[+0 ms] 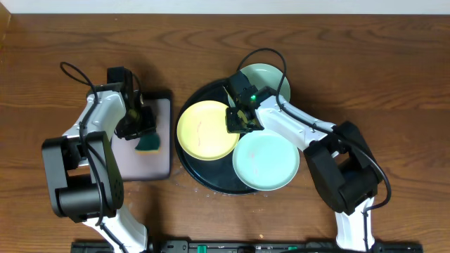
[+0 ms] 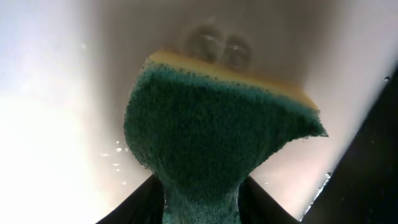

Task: Clean dirty plates on tray and stack at the side
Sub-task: 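Grasp the green sponge with the left gripper and lift it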

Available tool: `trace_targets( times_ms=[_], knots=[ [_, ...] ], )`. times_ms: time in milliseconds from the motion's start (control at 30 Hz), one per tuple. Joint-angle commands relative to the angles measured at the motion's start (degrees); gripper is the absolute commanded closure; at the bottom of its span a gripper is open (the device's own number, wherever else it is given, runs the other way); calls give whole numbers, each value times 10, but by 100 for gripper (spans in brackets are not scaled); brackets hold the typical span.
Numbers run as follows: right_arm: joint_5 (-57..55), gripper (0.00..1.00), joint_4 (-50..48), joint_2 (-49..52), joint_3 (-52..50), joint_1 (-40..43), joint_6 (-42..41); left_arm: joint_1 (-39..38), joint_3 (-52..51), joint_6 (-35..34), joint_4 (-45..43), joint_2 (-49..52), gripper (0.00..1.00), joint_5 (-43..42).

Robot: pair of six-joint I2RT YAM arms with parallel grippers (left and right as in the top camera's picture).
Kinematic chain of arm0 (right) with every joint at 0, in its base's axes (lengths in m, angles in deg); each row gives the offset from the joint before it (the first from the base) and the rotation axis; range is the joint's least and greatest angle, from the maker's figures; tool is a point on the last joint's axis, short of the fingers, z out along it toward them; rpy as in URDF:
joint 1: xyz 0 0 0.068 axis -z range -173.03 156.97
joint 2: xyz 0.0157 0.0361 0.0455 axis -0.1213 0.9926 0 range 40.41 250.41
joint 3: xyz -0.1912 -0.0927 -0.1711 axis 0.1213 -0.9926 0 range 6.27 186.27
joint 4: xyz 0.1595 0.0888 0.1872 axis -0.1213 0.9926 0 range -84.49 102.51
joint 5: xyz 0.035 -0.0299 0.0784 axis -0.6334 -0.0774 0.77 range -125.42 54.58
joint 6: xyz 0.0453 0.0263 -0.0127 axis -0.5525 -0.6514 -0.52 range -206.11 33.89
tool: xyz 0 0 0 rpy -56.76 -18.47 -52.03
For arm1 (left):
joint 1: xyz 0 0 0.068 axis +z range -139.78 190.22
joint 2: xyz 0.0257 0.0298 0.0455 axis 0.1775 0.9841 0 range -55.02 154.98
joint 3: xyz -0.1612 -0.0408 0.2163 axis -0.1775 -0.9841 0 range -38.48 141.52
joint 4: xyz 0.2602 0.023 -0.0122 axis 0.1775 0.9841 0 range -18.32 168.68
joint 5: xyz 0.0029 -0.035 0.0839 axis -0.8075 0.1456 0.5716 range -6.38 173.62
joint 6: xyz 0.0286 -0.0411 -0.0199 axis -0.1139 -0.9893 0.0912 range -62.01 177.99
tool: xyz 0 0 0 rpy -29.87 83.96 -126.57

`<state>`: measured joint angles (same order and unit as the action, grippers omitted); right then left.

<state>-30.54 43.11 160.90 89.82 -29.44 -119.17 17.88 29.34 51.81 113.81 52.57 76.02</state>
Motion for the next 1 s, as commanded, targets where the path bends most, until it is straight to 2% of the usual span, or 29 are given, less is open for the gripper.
trace_targets(
  times_ms=[0, 167, 200, 233, 267, 300, 533, 967],
  knots=[
    [-9, 98, -3, 18, 2, -8, -3, -1, -15, 3, -9, 11, 62, -3],
    [-10, 98, -3, 18, 2, -8, -3, -1, -32, 3, -24, 11, 62, -3],
    [-10, 98, -3, 18, 2, -8, -3, -1, -36, 3, -27, 11, 65, -3],
    [-10, 98, -3, 18, 2, -8, -3, -1, -39, 3, -28, 11, 72, -3],
    [-10, 98, -3, 18, 2, -8, -3, -1, -39, 3, -28, 11, 86, -3],
    [-10, 98, -3, 18, 2, -8, -3, -1, -39, 2, -28, 11, 92, -3],
    [-16, 98, -3, 18, 2, -8, -3, -1, -16, -1, -13, 9, 93, -3],
    [-16, 98, -3, 18, 2, -8, -3, -1, 126, 6, 139, -34, 92, -3]
  ],
)
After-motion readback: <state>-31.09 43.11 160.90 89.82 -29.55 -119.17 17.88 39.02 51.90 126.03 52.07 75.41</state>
